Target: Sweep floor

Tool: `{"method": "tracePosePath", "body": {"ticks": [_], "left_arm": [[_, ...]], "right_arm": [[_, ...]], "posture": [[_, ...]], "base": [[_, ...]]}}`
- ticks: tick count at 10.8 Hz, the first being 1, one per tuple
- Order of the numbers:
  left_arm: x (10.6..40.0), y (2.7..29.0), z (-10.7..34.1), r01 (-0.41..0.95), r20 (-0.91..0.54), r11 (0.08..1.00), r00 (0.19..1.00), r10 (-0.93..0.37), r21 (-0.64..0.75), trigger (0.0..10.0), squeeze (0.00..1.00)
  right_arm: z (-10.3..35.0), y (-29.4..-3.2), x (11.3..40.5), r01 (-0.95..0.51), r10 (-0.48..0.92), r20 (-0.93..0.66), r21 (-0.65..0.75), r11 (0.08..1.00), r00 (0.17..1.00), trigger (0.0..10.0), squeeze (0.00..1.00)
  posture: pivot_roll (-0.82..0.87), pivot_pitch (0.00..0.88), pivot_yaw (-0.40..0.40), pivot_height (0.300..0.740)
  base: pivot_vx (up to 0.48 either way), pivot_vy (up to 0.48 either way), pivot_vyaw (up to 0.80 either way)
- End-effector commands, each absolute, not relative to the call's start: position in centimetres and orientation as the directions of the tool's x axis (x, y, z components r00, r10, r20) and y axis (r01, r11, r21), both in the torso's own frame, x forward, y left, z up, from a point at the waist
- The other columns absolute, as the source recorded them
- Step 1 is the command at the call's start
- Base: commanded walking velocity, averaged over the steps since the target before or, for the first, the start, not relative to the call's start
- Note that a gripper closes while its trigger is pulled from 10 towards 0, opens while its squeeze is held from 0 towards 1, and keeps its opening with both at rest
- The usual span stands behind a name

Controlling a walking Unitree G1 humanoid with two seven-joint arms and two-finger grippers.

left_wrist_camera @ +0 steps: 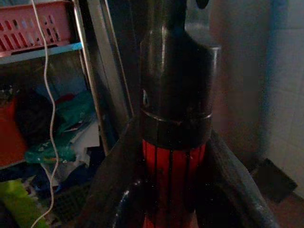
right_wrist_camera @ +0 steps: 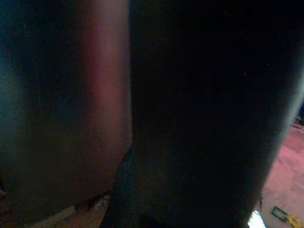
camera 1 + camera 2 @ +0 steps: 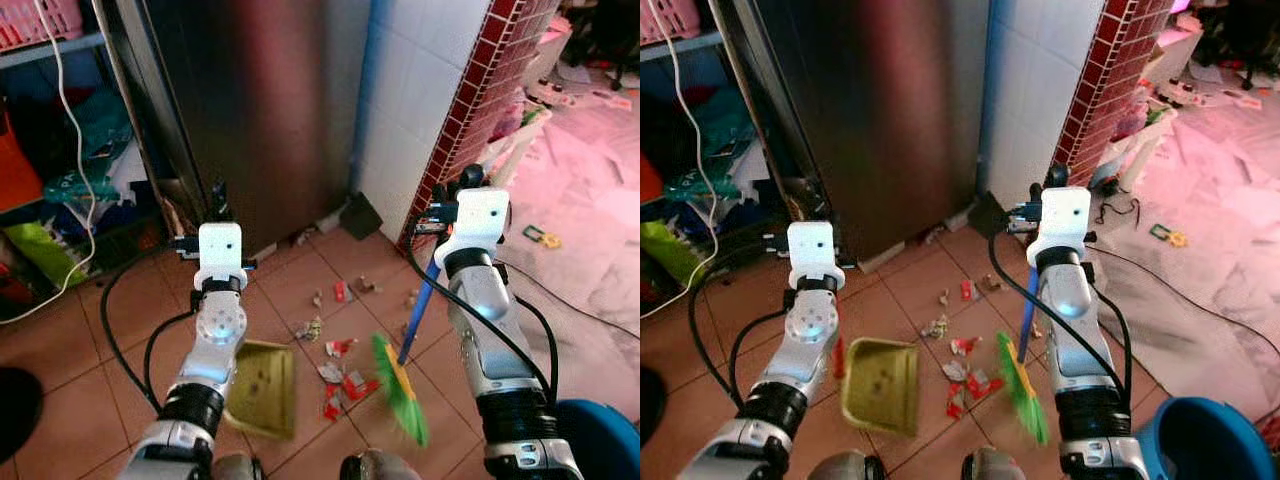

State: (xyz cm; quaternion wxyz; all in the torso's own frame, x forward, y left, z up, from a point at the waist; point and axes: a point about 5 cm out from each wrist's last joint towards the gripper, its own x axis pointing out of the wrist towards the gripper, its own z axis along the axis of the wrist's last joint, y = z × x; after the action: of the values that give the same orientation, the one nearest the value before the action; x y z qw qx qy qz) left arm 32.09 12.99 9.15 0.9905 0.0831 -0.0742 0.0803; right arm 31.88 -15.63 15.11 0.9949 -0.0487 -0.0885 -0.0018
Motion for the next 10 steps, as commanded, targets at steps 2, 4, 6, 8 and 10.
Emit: {"method": "tracePosePath", "body": {"ticks": [2, 4, 6, 8, 10], "left_arm": [[32.7, 12.5, 9.7, -0.165, 0.201, 0.975, 0.970, 0.134, 0.146, 10.0, 0.00], [33.2, 11.7, 9.3, -0.140, 0.184, 0.981, 0.976, 0.114, 0.135, 10.0, 0.00], [33.4, 11.0, 9.2, -0.109, 0.178, 0.986, 0.980, 0.085, 0.125, 10.0, 0.00], [33.5, 10.9, 9.1, -0.111, 0.180, 0.986, 0.980, 0.088, 0.124, 10.0, 0.00], [33.6, 10.9, 9.1, -0.114, 0.182, 0.986, 0.979, 0.091, 0.122, 10.0, 0.00]], "right_arm": [[15.1, -15.1, 31.8, 0.015, -0.003, 0.171, -0.069, 0.997, 0.985, 10.0, 0.00], [13.9, -14.8, 32.0, 0.045, -0.049, 0.070, 0.048, 0.998, 0.996, 10.0, 0.00], [13.3, -15.1, 32.1, 0.107, -0.102, -0.035, 0.213, 0.971, 0.994, 10.0, 0.00], [13.7, -15.3, 32.3, 0.140, -0.120, -0.082, 0.303, 0.943, 0.989, 10.0, 0.00], [15.1, -14.8, 33.0, 0.152, -0.115, -0.111, 0.441, 0.884, 0.987, 10.0, 0.00]], "posture": [[-0.10, 0.067, -0.009, 0.740], [-0.11, 0.057, -0.003, 0.740], [-0.13, 0.054, 0.002, 0.740], [-0.14, 0.056, -0.001, 0.740], [-0.14, 0.054, -0.007, 0.740]], "base": [[0.000, 0.000, 0.00], [0.000, 0.000, 0.00], [0.000, 0.000, 0.00], [0.000, 0.000, 0.00], [0.000, 0.000, 0.00]]}}
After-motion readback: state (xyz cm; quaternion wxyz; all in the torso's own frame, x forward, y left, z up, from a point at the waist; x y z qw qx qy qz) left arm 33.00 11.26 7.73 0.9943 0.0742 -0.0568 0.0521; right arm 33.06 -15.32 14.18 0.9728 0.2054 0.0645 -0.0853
